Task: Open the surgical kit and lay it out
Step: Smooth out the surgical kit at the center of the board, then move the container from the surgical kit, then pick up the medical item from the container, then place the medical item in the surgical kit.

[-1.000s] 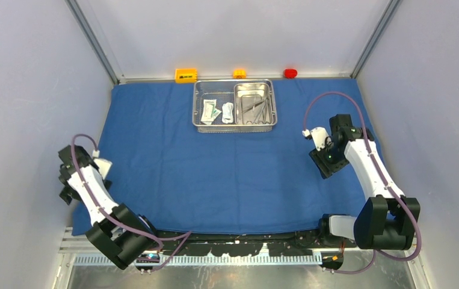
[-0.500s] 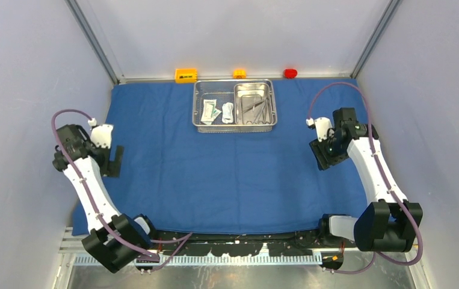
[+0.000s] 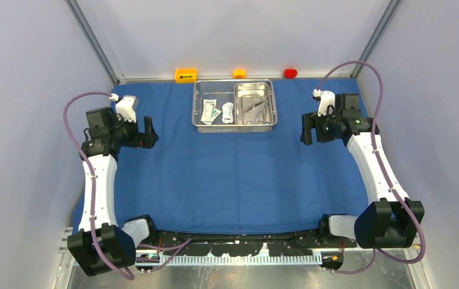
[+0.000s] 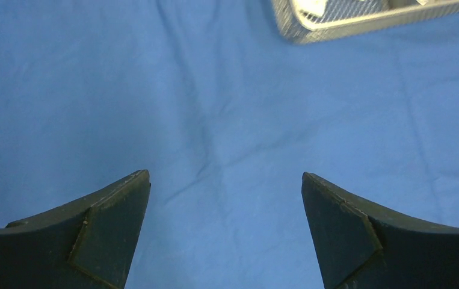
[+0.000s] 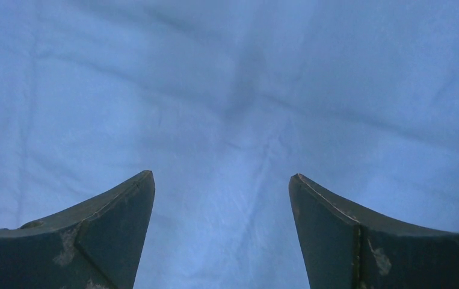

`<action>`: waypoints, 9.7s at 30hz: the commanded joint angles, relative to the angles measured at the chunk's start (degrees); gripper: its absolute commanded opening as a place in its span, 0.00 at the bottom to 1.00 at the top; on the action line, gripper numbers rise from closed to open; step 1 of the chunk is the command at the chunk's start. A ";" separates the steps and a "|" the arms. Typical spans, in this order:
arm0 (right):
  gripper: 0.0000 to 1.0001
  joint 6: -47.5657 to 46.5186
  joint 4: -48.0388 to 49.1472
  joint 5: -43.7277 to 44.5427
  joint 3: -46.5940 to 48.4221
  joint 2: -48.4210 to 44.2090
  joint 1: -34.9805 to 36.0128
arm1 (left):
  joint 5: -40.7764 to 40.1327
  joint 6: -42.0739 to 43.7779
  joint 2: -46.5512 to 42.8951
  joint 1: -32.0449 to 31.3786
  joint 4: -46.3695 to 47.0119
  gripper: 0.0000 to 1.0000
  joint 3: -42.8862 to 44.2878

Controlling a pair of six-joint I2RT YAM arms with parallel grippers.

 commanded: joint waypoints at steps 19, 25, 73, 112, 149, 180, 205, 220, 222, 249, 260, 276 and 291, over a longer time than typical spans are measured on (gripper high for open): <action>0.88 11.80 21.23 -6.70 3.22 6.99 4.97 | 9.20 -13.84 7.52 -5.88 25.05 1.00 -3.24; 0.88 10.54 22.29 -5.28 6.29 10.80 6.79 | 9.13 -13.16 10.99 -5.97 26.95 1.00 -1.73; 0.47 22.54 16.77 22.89 49.92 60.46 14.95 | 1.02 -16.66 25.14 -17.77 38.47 0.90 1.14; 0.03 -4.08 9.06 19.20 43.09 55.70 -5.75 | -0.22 -13.06 21.31 -18.05 36.37 0.90 -0.55; 0.02 3.43 7.44 23.91 59.68 67.19 -8.24 | -0.88 -12.71 22.68 -18.83 34.87 0.90 0.68; 0.73 5.43 5.86 19.43 61.27 55.87 -7.17 | -8.80 -13.30 21.35 -18.92 32.93 1.00 1.25; 0.60 16.26 8.40 18.33 67.50 64.03 17.35 | -7.09 -13.62 20.69 -18.93 30.60 0.99 2.95; 0.60 22.00 7.18 16.52 68.33 71.45 17.53 | -6.49 -13.88 22.24 -18.92 30.64 0.99 2.65; 0.58 22.36 7.32 15.94 67.42 71.49 17.59 | -6.25 -13.99 22.58 -18.93 30.59 0.99 2.62; 0.26 22.03 7.87 15.12 65.09 71.37 17.81 | -5.24 -14.15 21.88 -18.91 30.62 0.99 2.41; 0.13 22.04 7.71 15.23 65.94 69.34 17.72 | -5.23 -13.90 22.67 -18.93 31.08 0.99 2.16; 0.00 26.44 8.42 9.74 61.83 60.15 15.92 | -4.79 -13.98 23.43 -19.00 31.25 0.99 2.74; 0.00 29.01 12.11 -4.68 38.01 34.64 5.29 | -4.98 -13.20 22.59 -18.93 31.17 0.99 3.93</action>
